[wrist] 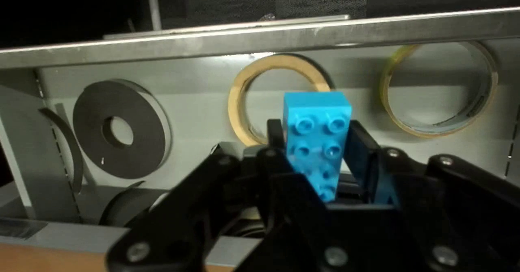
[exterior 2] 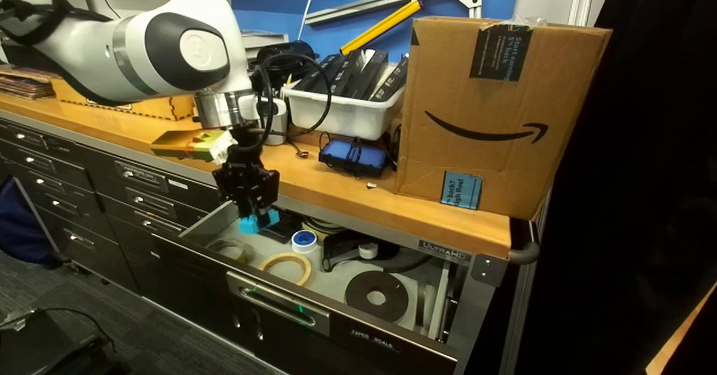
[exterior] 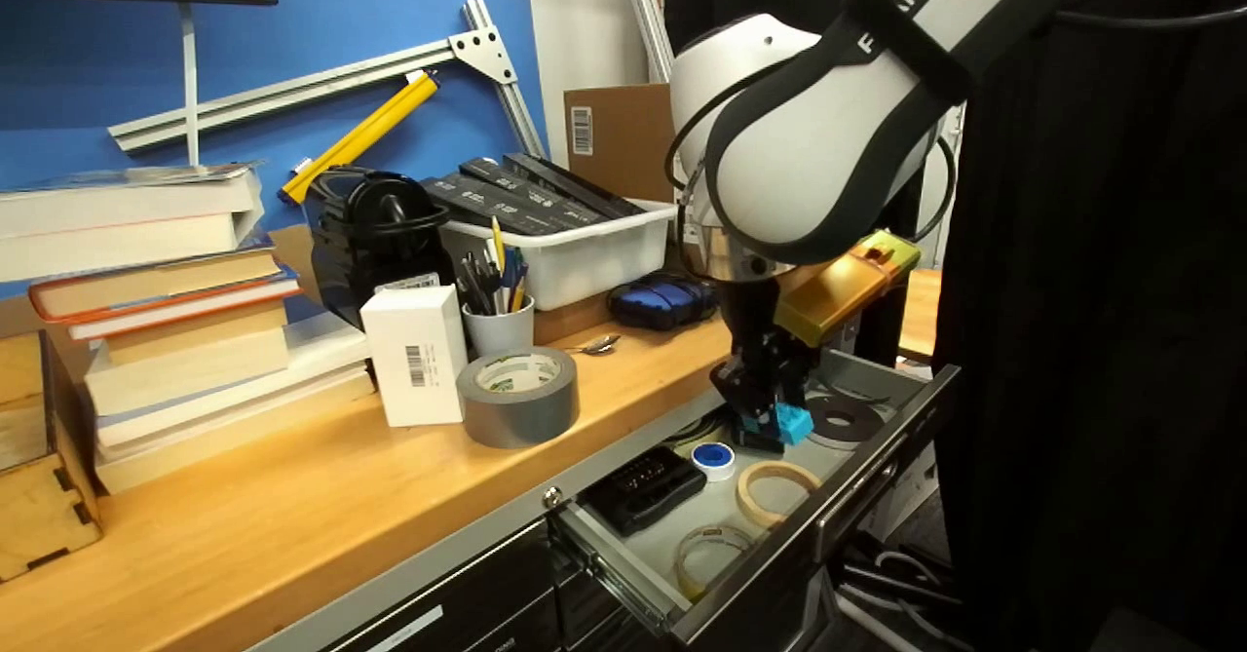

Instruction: Put the blue lego brick in the open drawer then close the drawer

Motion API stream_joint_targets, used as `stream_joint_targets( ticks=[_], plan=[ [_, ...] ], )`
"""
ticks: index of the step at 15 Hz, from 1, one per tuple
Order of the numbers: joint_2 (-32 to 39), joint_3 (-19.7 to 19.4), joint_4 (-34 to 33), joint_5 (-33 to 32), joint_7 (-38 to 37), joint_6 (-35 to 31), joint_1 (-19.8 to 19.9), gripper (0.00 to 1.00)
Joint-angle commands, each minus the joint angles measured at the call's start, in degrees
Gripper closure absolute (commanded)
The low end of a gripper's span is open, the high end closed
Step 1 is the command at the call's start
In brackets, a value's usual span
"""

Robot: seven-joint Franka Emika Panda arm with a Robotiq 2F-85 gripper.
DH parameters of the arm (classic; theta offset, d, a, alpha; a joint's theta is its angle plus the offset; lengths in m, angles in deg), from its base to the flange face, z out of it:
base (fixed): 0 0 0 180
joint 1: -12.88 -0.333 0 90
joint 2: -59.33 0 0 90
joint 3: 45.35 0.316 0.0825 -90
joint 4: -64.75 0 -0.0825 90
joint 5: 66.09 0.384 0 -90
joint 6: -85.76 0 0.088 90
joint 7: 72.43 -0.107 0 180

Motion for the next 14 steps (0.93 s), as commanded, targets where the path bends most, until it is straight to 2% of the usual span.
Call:
stream_joint_targets(
  ticks=[1,3,4,6,9,11,14],
  plan=[
    [-2.87,-0.64,2.31,3.47,0.68,-1.60,0.59,0.25],
    [-4.10,-1.40,2.78,5.97,4.41,0.68,0.93,0.08],
    [-4.40,-1.94,2.77,6.91,8.29,5.16,1.12,0.01],
    [-4.55,-2.99,3.86,8.18,14.95,10.95,1.31,0.00],
    [-2.30,-3.45,5.88,7.29,20.16,16.56,1.27,0.00],
    [-0.43,-2.84,7.59,6.57,20.88,17.49,0.83,0.00],
    [2.89,-0.44,9.42,4.36,15.70,14.83,-0.74,0.00]
  ],
)
